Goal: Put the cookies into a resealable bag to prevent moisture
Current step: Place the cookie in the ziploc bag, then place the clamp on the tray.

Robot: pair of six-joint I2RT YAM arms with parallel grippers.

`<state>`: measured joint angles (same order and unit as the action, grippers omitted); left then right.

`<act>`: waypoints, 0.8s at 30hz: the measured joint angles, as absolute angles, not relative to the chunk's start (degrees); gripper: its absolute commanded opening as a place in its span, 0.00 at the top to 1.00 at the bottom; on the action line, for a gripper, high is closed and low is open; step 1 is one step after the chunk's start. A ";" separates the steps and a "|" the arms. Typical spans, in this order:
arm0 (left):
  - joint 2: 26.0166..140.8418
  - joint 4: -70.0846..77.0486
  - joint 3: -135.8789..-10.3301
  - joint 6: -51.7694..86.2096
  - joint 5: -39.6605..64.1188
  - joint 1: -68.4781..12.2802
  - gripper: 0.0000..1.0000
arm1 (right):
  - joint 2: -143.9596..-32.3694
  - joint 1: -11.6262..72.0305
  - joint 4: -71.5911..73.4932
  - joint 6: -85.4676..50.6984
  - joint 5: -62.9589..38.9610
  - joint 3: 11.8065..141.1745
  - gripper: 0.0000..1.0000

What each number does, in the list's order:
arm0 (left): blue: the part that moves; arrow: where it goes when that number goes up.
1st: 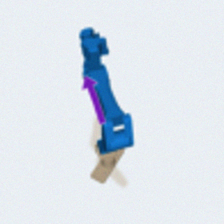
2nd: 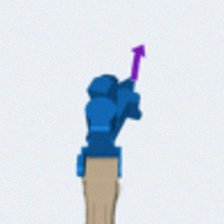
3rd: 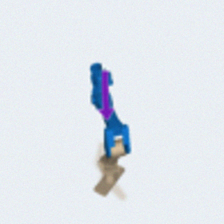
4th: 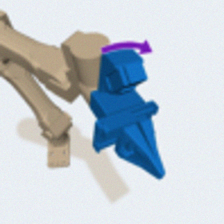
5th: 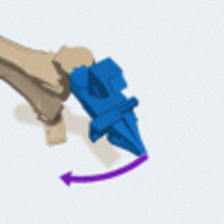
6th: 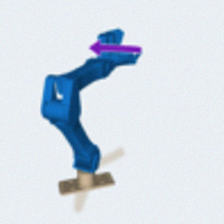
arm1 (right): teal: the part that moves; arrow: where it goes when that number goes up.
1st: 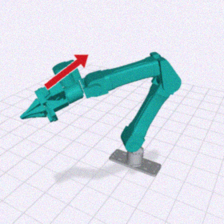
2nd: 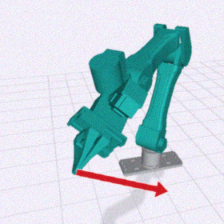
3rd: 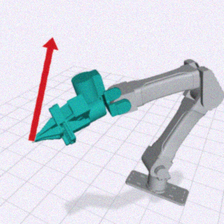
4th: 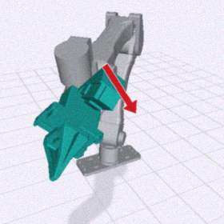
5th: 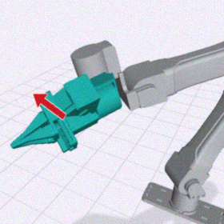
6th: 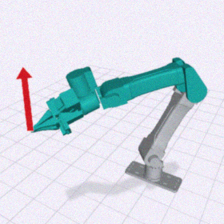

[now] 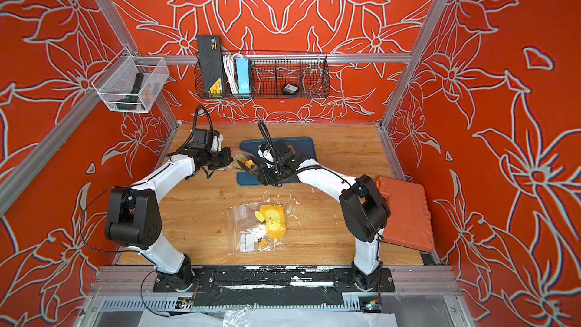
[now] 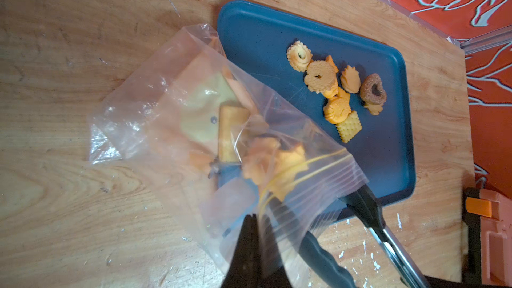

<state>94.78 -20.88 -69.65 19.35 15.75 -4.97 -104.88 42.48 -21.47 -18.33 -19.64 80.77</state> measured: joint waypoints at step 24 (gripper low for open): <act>94.78 -20.86 -69.65 19.35 15.75 -4.97 1.00 | -77.41 32.75 -24.69 -20.49 1.52 50.50 0.65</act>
